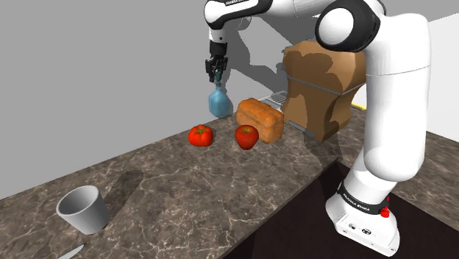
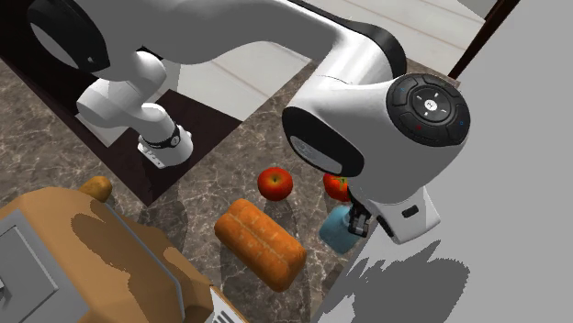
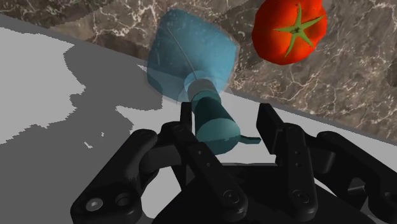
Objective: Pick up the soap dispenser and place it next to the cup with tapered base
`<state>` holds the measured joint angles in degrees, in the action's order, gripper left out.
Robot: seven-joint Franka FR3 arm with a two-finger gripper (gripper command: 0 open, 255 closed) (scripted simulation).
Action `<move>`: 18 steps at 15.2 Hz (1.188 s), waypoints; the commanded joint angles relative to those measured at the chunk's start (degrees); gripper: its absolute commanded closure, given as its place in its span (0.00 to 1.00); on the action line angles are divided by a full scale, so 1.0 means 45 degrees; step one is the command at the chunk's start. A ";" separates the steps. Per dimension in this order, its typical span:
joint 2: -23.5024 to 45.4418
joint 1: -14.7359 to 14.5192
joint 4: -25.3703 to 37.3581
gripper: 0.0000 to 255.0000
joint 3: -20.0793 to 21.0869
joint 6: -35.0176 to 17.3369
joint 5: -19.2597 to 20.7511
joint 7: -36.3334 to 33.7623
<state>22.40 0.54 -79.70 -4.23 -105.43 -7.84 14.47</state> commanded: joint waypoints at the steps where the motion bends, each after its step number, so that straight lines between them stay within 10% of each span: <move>1: 0.0011 0.0013 0.0371 1.00 -0.0005 0.0358 0.0010 -0.0034; 18: 0.0859 0.0180 0.4621 1.00 -0.0002 0.3744 -0.0004 -0.0359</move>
<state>25.58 1.23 -60.97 -4.25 -89.95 -7.81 12.96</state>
